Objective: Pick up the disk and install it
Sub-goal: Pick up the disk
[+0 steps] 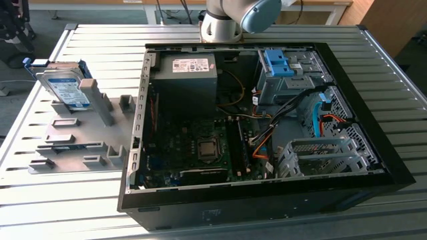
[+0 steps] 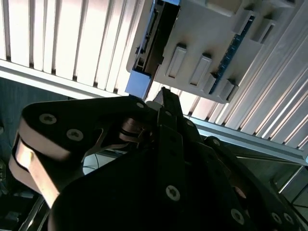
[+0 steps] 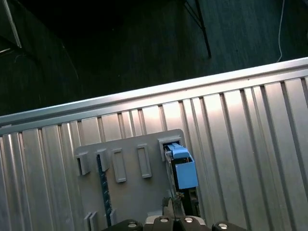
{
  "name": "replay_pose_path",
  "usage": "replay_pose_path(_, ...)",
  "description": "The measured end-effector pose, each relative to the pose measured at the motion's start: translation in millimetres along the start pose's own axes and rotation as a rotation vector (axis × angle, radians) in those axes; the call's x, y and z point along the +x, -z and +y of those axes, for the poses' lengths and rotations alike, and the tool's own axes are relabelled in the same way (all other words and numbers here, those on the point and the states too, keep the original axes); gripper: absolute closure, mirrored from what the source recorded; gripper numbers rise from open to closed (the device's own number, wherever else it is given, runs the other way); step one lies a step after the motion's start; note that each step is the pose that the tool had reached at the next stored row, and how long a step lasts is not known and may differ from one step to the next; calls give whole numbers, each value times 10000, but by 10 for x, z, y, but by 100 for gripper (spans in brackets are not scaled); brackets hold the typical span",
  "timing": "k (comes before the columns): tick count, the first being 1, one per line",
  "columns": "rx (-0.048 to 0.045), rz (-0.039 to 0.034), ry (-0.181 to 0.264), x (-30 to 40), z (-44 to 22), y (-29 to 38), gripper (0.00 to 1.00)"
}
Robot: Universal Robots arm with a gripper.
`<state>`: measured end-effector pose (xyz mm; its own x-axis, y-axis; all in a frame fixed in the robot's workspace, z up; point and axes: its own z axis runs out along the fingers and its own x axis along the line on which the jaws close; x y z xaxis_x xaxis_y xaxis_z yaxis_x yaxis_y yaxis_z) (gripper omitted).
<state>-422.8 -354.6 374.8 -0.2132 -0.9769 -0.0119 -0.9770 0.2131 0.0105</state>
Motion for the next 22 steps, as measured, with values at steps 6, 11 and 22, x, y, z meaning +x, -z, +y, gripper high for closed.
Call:
replay_pose_path(6,4,-3,-423,-4,2,-15,89)
replay_pose_path(11,6,-4,-425,-8,3,-27,65)
replay_pose_path(22,-54,-208,179,-3,53,-175,47)
